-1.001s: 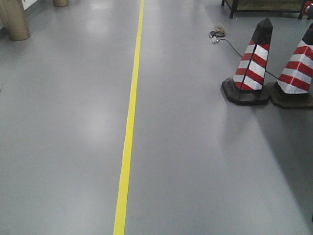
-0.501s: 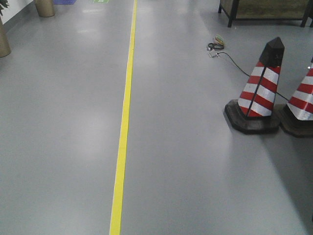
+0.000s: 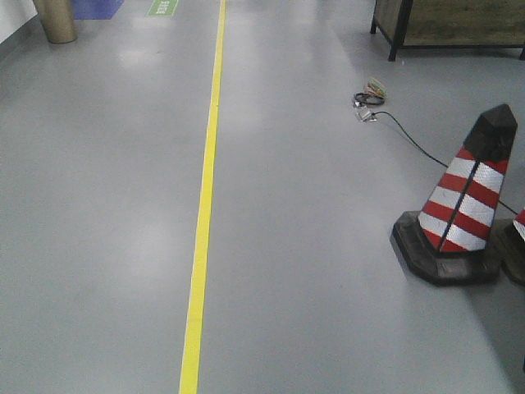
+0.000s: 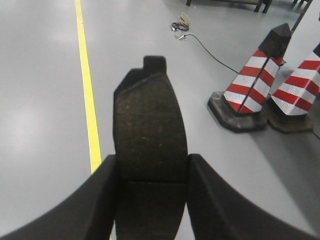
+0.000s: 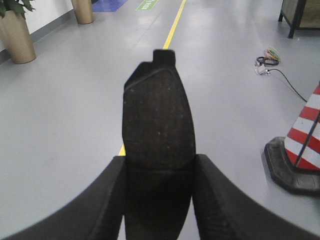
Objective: Move and align brake pads A on conveyor
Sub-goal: 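Drive along the yellow floor line past the red-white cones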
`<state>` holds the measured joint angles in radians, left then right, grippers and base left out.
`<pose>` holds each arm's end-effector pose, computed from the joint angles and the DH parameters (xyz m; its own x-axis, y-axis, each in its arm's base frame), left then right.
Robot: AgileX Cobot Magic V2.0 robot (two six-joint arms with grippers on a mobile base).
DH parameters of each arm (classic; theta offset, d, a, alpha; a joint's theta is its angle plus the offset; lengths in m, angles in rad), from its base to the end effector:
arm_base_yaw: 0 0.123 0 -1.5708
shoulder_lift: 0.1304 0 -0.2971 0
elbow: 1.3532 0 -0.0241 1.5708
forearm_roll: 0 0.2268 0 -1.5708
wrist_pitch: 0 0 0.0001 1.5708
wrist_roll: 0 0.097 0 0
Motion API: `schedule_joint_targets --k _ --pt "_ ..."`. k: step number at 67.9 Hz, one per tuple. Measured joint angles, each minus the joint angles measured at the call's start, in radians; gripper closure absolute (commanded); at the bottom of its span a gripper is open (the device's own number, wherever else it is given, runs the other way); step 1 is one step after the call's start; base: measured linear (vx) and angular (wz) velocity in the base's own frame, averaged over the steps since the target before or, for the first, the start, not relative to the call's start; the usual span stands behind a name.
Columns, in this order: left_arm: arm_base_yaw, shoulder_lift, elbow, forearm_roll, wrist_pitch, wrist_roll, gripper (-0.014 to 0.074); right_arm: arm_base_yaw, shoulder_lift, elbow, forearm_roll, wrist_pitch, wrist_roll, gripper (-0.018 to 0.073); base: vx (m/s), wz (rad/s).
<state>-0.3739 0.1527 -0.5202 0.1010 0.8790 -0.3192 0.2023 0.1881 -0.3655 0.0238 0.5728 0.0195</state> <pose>-0.0009 0.0084 0.2876 -0.4439 -0.0956 -0.8909 0.1926 0.9609 -0.1991 0.0221 0.0058 0.2691 -0.3052 -0.0223 -0.9520 -0.2010 0.9787 0.0415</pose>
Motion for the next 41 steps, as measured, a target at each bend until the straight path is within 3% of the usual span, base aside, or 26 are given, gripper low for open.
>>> schedule_joint_targets --k 41 --pt "0.000 0.000 0.000 0.000 0.000 0.000 0.0603 0.000 0.000 0.000 0.000 0.000 0.000 0.0564 0.61 -0.02"
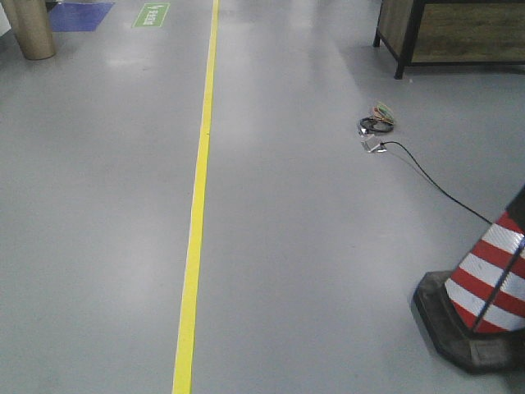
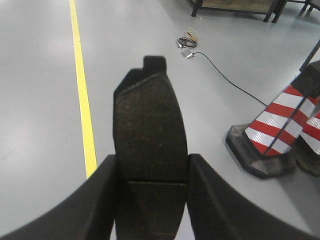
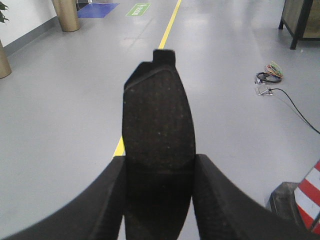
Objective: Move and align brake pads A on conveyor
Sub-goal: 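Drive along the yellow floor line past the red-white cones, then turn toward the black conveyor belt and approach its edge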
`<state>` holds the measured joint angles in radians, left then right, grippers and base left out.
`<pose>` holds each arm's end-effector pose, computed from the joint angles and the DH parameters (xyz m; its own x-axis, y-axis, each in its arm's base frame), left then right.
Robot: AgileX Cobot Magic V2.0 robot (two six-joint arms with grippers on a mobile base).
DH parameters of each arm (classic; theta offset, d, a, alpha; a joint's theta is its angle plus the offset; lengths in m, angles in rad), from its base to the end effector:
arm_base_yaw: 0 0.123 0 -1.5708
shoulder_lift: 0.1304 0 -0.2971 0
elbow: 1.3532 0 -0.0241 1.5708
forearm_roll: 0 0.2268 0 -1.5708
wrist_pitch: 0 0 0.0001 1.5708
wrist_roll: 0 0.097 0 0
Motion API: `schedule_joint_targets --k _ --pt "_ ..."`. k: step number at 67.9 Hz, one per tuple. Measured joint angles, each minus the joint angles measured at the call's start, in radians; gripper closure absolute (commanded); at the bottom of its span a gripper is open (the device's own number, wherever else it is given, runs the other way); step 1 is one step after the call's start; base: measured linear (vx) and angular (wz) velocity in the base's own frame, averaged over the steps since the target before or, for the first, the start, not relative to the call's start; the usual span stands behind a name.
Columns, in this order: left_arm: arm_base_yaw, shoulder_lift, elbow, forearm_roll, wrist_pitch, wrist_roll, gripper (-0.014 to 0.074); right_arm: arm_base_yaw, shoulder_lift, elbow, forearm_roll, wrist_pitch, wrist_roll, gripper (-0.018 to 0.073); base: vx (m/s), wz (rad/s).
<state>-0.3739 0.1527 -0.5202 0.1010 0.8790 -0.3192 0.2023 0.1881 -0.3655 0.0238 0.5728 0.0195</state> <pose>-0.0009 0.0084 0.2876 -0.4439 -0.0956 -0.8909 0.1926 0.9609 -0.1991 0.0221 0.0058 0.2691 -0.3052 -0.0223 -0.9520 -0.2010 0.9787 0.0415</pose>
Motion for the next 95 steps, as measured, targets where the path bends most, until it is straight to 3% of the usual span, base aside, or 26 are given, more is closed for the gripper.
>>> schedule_joint_targets --k 39,95 --pt "0.000 0.000 0.000 0.001 0.000 0.000 0.0603 0.000 0.000 0.000 0.000 0.000 0.000 0.0564 0.40 -0.18" --pt "0.000 0.000 0.000 0.001 0.000 0.000 0.0603 0.000 0.000 0.000 0.000 0.000 0.000 0.0564 0.20 -0.92"
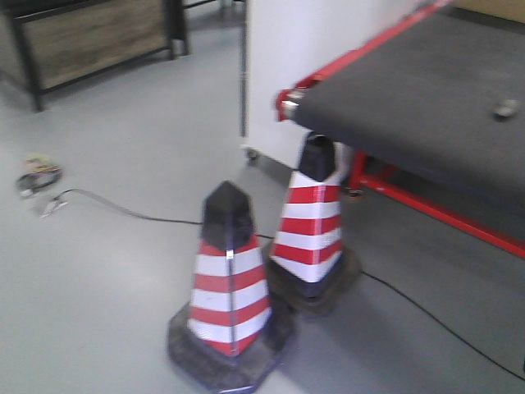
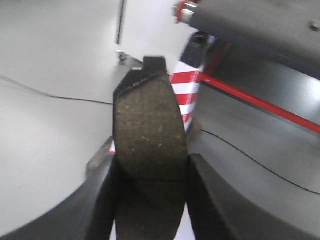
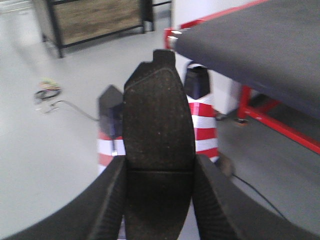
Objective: Move and align brake pads A on conveyor
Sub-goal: 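Turn toward the black conveyor belt and approach its edge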
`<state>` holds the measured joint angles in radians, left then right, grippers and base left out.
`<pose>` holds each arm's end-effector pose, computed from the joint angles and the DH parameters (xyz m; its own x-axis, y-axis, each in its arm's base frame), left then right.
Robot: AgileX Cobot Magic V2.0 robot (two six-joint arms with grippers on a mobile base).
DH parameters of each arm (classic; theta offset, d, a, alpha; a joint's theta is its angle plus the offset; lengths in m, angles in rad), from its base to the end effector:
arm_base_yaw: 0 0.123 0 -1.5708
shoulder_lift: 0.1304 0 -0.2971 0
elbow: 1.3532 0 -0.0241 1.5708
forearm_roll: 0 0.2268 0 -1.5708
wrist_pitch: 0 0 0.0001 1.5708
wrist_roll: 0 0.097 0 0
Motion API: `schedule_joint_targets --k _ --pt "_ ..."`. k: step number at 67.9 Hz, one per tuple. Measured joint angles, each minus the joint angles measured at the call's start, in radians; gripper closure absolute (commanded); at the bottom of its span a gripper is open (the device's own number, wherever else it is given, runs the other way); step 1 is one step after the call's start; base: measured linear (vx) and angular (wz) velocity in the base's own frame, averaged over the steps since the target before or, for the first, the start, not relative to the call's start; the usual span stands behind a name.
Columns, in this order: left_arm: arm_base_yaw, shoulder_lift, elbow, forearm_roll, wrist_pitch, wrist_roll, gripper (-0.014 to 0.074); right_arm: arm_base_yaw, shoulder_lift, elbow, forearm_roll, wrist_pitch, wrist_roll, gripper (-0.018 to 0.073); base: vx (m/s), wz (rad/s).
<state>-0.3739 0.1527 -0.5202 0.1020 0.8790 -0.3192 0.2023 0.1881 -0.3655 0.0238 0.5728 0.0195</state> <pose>-0.0009 0.0085 0.2876 -0.4436 -0.0950 -0.8912 0.1922 0.9611 -0.1982 0.0221 0.0058 0.2691 -0.3052 -0.0223 -0.9520 -0.2010 0.9787 0.0415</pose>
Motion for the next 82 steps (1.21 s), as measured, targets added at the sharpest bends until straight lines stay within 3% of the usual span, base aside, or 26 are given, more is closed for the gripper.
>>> schedule_joint_targets --k 50,82 --pt "0.000 0.000 0.000 0.000 0.000 0.000 0.0603 0.000 0.000 0.000 0.000 0.000 0.000 0.0564 0.13 -0.75" --pt "0.000 0.000 0.000 0.000 0.000 0.000 0.0603 0.000 0.000 0.000 0.000 0.000 0.000 0.0564 0.05 -0.28"
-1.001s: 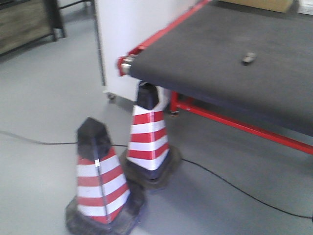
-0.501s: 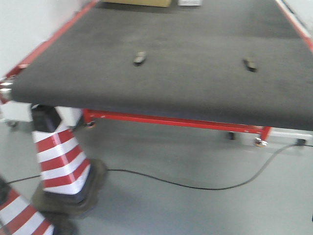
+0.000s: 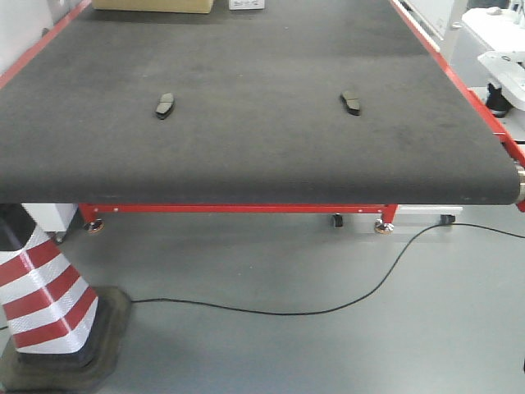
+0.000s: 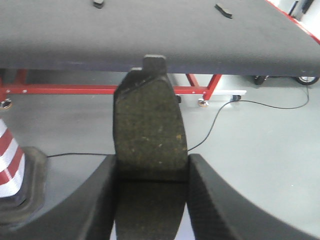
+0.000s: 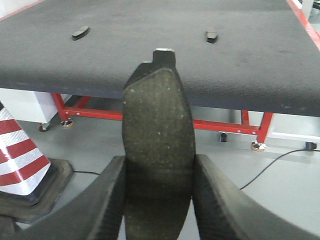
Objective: Move and align brake pads A on conveyor
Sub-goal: 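Turn toward the black conveyor belt and approach its edge, then hold both brake pads above the conveyor belt surface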
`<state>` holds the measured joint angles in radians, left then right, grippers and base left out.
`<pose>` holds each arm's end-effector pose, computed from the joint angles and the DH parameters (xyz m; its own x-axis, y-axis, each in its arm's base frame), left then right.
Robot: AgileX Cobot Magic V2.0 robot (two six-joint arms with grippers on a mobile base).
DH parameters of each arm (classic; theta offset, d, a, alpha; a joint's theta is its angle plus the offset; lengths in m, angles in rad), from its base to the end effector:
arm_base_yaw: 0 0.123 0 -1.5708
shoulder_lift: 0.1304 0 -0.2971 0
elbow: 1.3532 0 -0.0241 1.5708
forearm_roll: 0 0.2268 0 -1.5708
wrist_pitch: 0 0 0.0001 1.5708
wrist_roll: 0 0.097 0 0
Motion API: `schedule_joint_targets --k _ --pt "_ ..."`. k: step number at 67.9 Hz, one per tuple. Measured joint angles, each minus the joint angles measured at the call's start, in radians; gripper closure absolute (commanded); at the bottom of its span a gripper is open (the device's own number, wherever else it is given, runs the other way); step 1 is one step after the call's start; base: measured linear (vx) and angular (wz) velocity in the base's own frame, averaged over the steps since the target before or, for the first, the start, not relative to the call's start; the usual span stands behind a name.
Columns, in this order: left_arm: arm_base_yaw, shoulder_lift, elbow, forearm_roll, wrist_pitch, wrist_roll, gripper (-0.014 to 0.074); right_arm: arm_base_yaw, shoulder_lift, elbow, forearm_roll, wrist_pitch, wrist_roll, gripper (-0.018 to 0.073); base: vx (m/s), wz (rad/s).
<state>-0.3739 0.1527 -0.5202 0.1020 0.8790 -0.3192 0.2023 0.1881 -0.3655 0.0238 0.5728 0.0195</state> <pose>-0.0009 0.0085 0.2876 -0.4436 -0.0950 -0.8912 0.1922 0.9611 -0.1982 0.0221 0.0058 0.2691 -0.3052 -0.0223 -0.9520 -0.2010 0.9787 0.0415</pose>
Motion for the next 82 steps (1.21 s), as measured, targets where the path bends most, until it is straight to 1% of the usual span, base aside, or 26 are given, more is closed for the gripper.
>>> schedule_joint_targets --k 33,82 --pt "0.000 0.000 0.000 -0.001 0.000 0.000 0.0603 0.000 0.000 0.000 0.000 0.000 0.000 0.0564 0.17 -0.10" --pt "0.000 0.000 0.000 -0.001 0.000 0.000 0.0603 0.000 0.000 0.000 0.000 0.000 0.000 0.0564 0.35 0.04"
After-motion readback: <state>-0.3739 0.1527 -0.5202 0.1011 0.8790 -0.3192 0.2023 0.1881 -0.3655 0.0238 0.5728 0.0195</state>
